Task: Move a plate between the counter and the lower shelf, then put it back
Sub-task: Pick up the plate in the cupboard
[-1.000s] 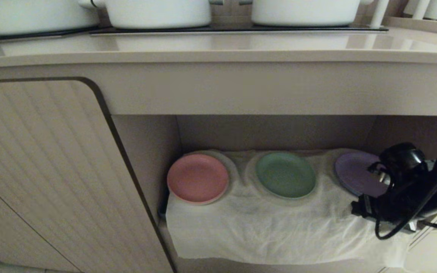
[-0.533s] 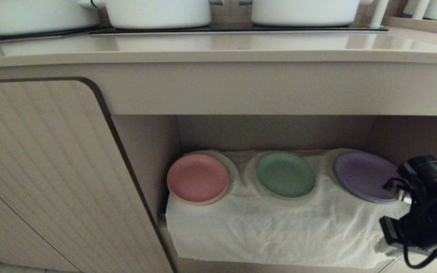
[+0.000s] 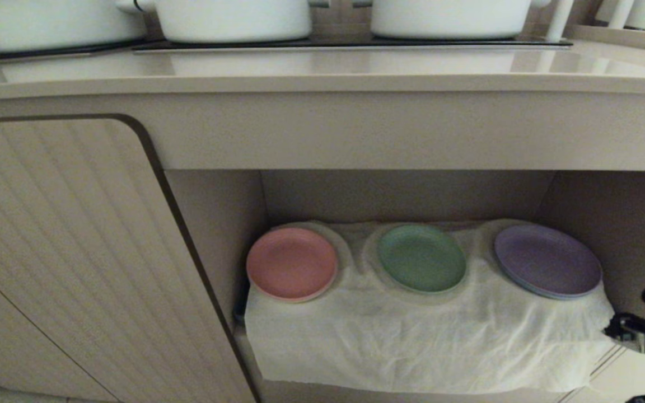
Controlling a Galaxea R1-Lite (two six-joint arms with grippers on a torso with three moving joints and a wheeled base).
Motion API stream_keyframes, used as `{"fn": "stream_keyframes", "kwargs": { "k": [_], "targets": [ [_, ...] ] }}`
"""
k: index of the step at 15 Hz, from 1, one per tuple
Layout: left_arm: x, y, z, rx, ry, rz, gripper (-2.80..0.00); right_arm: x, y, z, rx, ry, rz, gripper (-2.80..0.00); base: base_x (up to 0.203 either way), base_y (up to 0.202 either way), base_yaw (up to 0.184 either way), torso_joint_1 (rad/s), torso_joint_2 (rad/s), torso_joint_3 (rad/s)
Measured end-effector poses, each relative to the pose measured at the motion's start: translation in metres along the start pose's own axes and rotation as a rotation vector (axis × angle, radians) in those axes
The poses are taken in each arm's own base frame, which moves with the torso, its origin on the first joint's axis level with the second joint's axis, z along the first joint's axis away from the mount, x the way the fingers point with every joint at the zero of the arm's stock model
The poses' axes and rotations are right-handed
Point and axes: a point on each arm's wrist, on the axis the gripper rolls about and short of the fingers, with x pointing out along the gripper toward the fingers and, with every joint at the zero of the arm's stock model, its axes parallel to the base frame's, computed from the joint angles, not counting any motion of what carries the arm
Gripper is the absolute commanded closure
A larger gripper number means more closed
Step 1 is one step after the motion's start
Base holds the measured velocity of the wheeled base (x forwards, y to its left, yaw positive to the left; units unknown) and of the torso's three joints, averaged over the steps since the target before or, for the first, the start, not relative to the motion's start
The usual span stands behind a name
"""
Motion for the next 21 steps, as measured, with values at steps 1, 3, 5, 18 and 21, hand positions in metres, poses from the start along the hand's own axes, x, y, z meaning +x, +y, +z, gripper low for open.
{"fn": "stream_keyframes", "kwargs": {
  "k": [1,3,5,18,21],
  "targets": [
    [0.000,0.000,0.000,0.001,0.000,0.000,0.00,-0.002,0.000,-0.010,-0.007,-0.002,-0.001,0.00,0.000,0.000,0.000,0.000,0.00,0.000],
    [0.000,0.000,0.000,0.001,0.000,0.000,0.00,-0.005,0.001,-0.026,-0.008,-0.051,-0.001,0.00,0.000,0.000,0.000,0.000,0.00,0.000],
    [0.000,0.000,0.000,0.001,0.000,0.000,0.00,-0.009,0.001,-0.031,0.000,-0.201,-0.006,0.00,0.000,0.000,0.000,0.000,0.00,0.000],
    [0.000,0.000,0.000,0.000,0.000,0.000,0.00,-0.061,0.005,-0.101,-0.062,-1.723,0.022,0.00,0.000,0.000,0.000,0.000,0.00,0.000],
    [0.000,0.000,0.000,0.000,0.000,0.000,0.00,-0.037,0.006,-0.122,-0.066,-1.674,0.014,0.00,0.000,0.000,0.000,0.000,0.00,0.000]
  ]
}}
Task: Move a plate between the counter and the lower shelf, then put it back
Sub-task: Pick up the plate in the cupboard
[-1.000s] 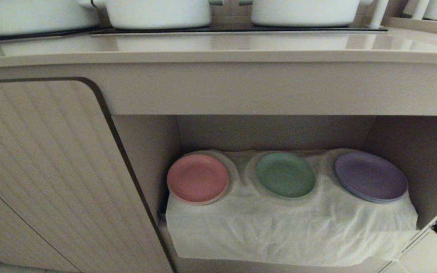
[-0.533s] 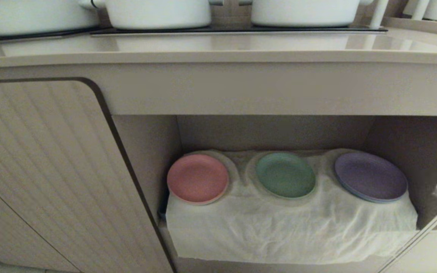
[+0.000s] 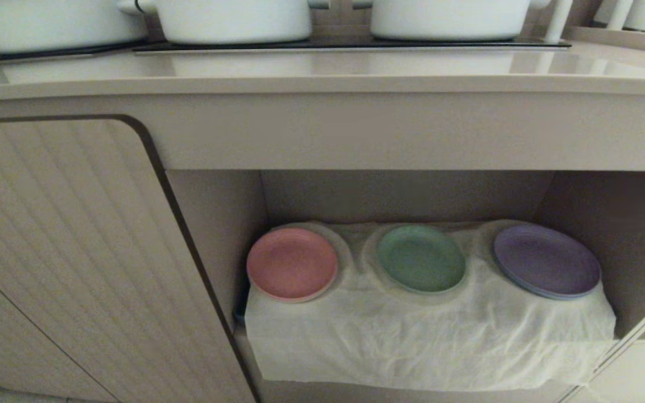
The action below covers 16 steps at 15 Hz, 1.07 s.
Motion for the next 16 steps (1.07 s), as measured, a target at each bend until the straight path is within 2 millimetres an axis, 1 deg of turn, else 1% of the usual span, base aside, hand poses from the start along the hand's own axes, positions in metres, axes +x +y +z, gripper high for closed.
{"fn": "stream_keyframes", "kwargs": {
  "k": [5,7,10,16],
  "targets": [
    [0.000,0.000,0.000,0.000,0.000,0.000,0.00,-0.034,0.004,-0.038,0.009,0.182,-0.014,0.00,0.000,0.000,0.000,0.000,0.00,0.000],
    [0.000,0.000,0.000,0.000,0.000,0.000,0.00,-0.043,0.005,-0.048,0.012,0.215,-0.036,0.00,0.000,0.000,0.000,0.000,0.00,0.000],
    [0.000,0.000,0.000,0.000,0.000,0.000,0.00,-0.052,0.005,-0.058,-0.004,0.243,-0.089,0.00,0.000,0.000,0.000,0.000,0.00,0.000],
    [0.000,0.000,0.000,0.000,0.000,0.000,0.00,-0.055,0.005,-0.059,0.006,0.219,-0.101,0.00,0.000,0.000,0.000,0.000,0.00,0.000]
  ]
}}
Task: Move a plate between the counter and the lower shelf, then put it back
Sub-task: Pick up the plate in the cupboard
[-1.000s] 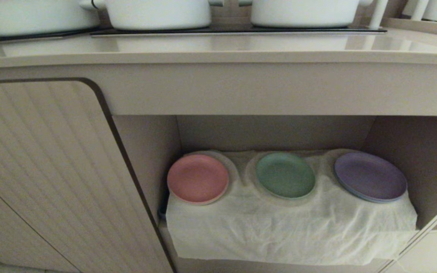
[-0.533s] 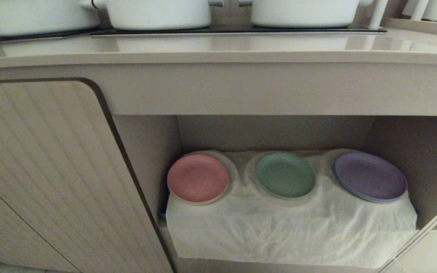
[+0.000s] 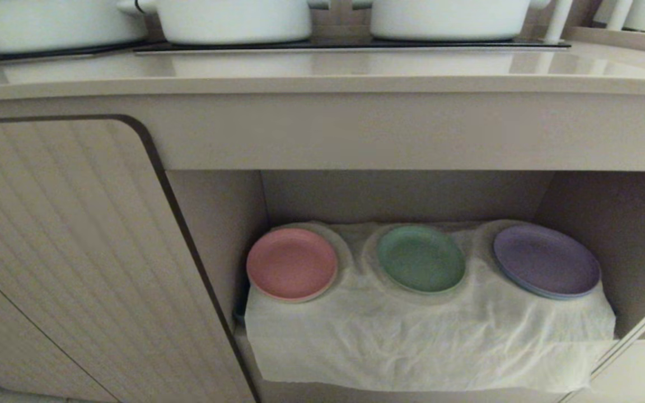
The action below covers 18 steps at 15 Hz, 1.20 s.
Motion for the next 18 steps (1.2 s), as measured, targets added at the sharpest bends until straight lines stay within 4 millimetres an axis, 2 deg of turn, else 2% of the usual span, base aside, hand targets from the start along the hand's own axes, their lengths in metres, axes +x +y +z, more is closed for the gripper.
{"fn": "stream_keyframes", "kwargs": {
  "k": [18],
  "targets": [
    [0.0000,0.0000,0.0000,0.000,0.000,0.000,0.00,-0.0003,0.0001,0.0002,-0.022,-0.001,0.004,0.00,0.000,0.000,0.000,0.000,0.00,0.000]
  ]
}}
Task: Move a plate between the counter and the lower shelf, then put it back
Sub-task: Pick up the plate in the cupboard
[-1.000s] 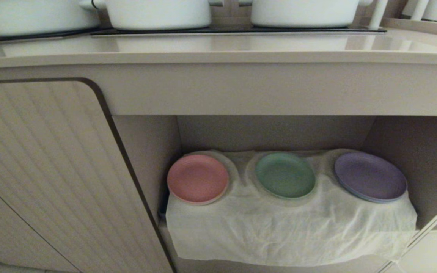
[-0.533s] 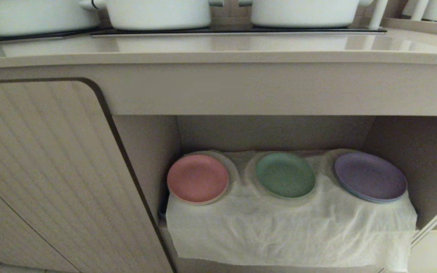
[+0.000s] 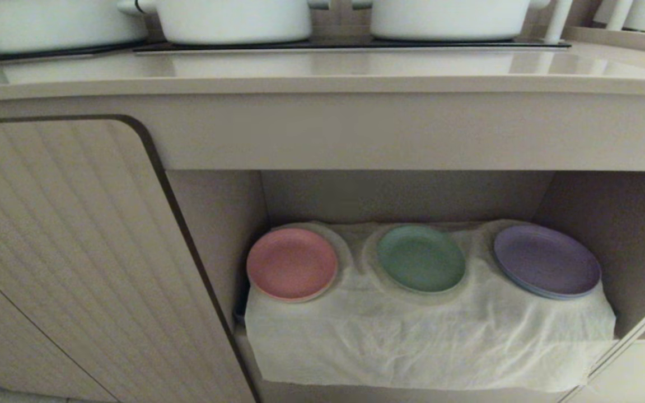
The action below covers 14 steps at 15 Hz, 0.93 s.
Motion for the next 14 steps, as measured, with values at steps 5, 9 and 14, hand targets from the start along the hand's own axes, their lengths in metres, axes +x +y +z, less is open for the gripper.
{"fn": "stream_keyframes", "kwargs": {
  "k": [5,9,14],
  "targets": [
    [0.0000,0.0000,0.0000,0.000,0.000,0.000,0.00,0.0000,0.0000,0.0001,0.019,-0.001,0.000,0.00,0.000,0.000,0.000,0.000,0.00,0.000],
    [0.0000,0.0000,0.0000,0.000,0.000,0.000,0.00,0.0000,0.0000,0.0001,0.014,-0.001,0.001,0.00,0.000,0.000,0.000,0.000,0.00,0.000],
    [0.0000,0.0000,0.0000,0.000,0.000,0.000,0.00,0.0000,0.0000,0.0004,0.011,-0.004,0.001,0.00,0.000,0.000,0.000,0.000,0.00,0.000]
  ]
}}
